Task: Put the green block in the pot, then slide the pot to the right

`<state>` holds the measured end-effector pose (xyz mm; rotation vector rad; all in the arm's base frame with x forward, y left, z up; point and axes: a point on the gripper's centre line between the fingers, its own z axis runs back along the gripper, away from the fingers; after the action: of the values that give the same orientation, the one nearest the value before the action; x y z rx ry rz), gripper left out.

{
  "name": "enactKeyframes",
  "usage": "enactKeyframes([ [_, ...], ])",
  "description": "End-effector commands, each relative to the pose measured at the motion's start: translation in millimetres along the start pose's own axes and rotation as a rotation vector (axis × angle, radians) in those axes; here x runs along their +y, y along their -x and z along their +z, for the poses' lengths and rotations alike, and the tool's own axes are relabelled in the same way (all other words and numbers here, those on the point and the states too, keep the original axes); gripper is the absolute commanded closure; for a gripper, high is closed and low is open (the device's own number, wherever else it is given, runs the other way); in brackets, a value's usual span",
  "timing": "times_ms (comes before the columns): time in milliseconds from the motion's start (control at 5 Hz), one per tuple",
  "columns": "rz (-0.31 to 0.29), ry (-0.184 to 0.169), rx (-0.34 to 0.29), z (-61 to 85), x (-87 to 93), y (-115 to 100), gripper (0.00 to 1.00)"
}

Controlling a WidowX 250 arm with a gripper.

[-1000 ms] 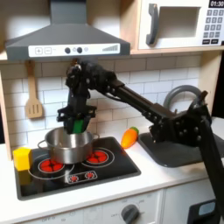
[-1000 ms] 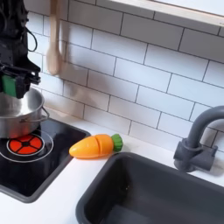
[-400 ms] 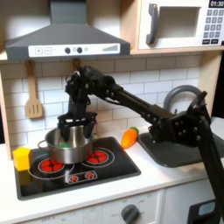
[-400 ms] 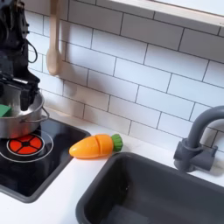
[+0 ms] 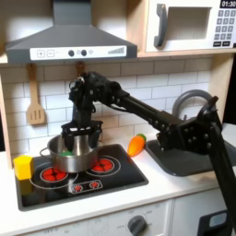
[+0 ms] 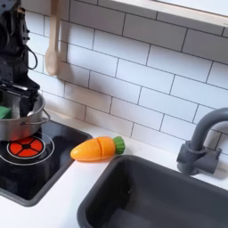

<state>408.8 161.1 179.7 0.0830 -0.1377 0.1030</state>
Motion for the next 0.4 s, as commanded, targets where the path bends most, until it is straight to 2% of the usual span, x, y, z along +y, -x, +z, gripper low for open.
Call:
enactKeyframes([
  [0, -0.04, 0.021, 0.035, -10.5, -21.7, 9.1, 0.0],
  [200, -0.08, 0.03, 0.053, -12.9, -39.4, 14.6, 0.0],
])
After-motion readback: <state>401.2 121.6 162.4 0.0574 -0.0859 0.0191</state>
